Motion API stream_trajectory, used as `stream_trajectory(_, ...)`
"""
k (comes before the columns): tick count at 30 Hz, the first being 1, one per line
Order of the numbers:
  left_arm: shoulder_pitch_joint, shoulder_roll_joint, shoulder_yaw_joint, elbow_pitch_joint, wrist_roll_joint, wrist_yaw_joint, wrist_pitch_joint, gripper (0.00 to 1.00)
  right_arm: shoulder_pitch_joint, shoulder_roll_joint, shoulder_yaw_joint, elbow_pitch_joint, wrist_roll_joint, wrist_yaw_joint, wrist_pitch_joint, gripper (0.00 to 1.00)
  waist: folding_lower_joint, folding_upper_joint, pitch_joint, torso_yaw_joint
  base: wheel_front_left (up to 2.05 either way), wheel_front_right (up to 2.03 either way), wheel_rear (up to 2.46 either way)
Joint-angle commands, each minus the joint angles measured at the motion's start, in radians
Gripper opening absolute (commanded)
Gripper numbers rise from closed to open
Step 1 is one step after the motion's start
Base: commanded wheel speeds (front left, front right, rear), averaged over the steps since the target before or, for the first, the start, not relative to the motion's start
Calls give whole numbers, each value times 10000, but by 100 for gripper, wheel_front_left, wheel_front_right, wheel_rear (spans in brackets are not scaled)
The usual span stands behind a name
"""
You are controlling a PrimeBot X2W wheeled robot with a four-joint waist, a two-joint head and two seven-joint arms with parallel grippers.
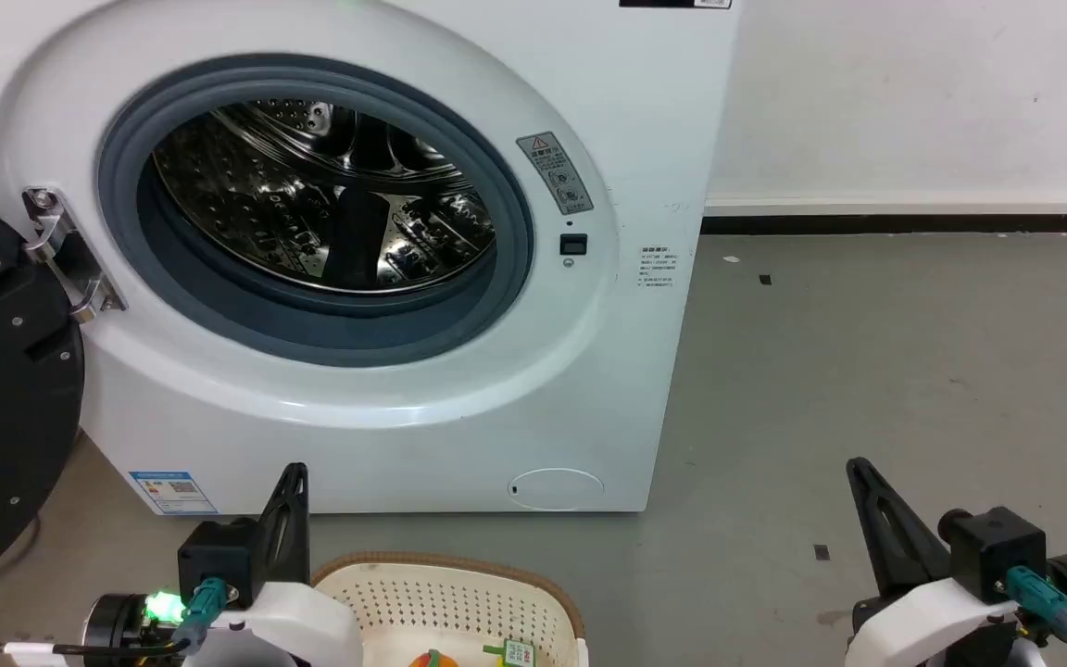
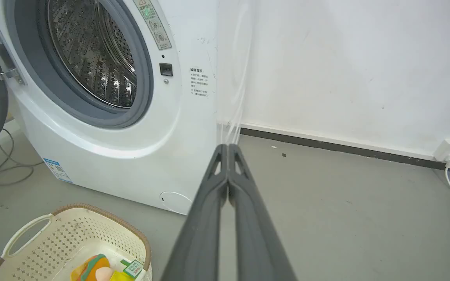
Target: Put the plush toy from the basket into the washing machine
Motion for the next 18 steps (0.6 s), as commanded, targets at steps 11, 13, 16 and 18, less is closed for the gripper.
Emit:
stream_trajectory(11,8,0,-47,46,-114,22,-96,100,32,0,-59,-21,106,0,-95,100,0,0,11,-4,0,0,0)
stream_trajectory(13,9,0,-67,57,-163,28,-138,100,39,0,-97,-33,161,0,-137,100,0,0,20,-8,0,0,0)
stream_trajectory(16,11,0,-102,78,-229,30,-200,100,45,0,-149,-80,207,-1,-199,100,0,0,41,-20,0,0,0)
stream_trajectory(18,12,0,-116,90,-254,28,-221,100,49,0,-164,-94,228,-1,-220,100,0,0,49,-25,0,0,0)
